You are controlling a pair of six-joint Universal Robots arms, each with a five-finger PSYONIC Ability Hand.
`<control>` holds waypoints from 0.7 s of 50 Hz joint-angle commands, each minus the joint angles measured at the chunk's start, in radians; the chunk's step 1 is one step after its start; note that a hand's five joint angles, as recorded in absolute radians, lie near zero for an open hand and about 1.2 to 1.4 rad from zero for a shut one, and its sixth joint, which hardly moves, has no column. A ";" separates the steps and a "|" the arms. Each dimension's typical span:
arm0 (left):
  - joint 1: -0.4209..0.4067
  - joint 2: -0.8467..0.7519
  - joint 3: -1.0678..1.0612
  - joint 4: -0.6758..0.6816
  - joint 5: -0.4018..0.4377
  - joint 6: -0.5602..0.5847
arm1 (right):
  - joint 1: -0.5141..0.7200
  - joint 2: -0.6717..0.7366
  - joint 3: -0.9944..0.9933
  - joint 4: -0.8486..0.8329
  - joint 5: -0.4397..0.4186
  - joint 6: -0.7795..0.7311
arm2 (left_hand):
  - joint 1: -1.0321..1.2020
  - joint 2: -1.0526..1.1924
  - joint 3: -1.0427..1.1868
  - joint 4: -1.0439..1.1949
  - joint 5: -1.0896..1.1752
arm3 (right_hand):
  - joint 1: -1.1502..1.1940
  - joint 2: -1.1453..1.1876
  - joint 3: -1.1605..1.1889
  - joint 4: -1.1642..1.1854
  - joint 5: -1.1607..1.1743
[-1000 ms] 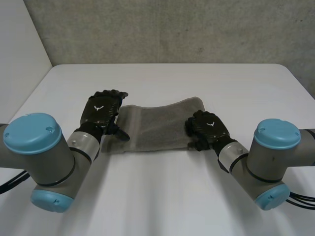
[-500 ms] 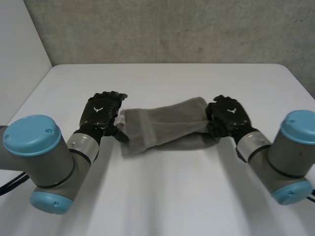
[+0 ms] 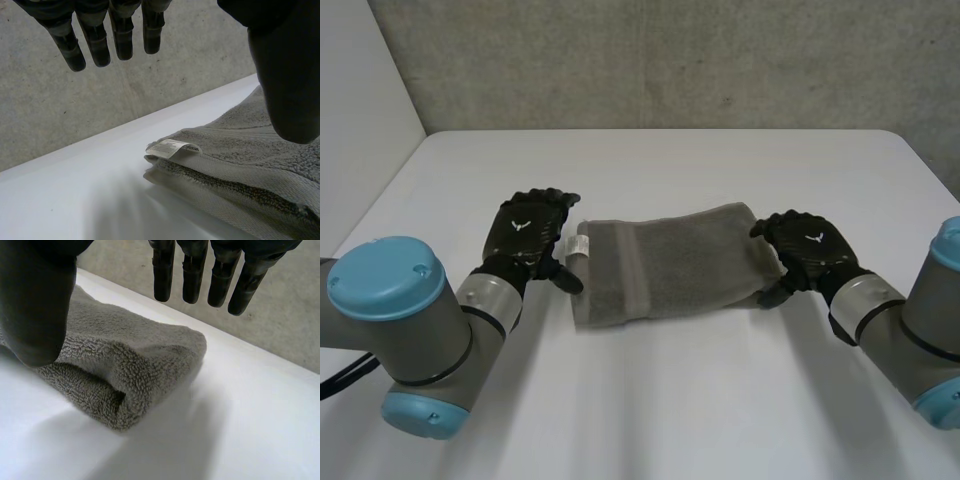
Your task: Fold the towel.
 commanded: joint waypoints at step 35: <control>-0.008 -0.002 -0.001 0.002 0.002 0.002 | -0.080 0.153 -0.010 -0.115 0.014 0.251 | -0.113 -0.063 -0.049 -0.056 -0.051 | 0.873 0.866 -0.040 -0.063 0.910</control>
